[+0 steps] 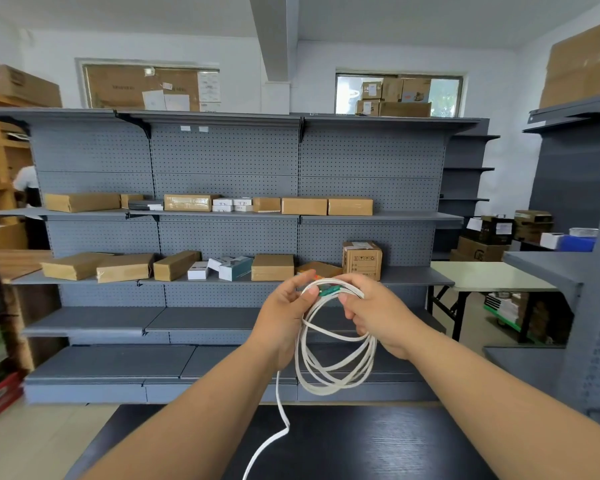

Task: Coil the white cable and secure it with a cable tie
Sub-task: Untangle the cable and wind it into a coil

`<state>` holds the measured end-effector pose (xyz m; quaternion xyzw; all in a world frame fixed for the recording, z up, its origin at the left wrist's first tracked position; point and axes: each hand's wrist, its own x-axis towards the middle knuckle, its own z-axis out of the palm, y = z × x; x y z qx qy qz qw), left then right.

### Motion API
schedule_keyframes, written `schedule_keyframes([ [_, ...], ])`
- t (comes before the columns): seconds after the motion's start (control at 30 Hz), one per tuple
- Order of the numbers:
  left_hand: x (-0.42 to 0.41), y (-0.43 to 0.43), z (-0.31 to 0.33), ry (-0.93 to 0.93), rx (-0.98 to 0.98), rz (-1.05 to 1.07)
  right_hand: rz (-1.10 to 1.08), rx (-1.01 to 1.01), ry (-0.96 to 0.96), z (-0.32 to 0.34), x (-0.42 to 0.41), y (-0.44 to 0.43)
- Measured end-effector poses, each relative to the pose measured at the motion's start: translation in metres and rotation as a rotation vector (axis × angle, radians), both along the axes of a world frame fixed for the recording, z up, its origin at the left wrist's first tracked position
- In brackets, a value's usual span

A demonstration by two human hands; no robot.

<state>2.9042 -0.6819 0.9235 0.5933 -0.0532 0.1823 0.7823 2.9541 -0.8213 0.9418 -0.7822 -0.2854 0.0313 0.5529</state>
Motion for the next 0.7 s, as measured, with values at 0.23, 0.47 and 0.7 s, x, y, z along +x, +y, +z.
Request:
schedule_keyframes([
  [0.23, 0.003, 0.001, -0.004, -0.065, 0.285, 0.252, 0.001, 0.105, 0.028, 0.001, -0.003, 0.005],
  [0.47, 0.000, 0.014, -0.006, -0.100, 0.826, 0.302, -0.075, 0.128, 0.012, 0.002, -0.005, 0.013],
  [0.7, 0.004, 0.031, 0.004, -0.196, 1.198, 0.437, -0.206, -0.227, -0.291, 0.002, -0.010, 0.016],
])
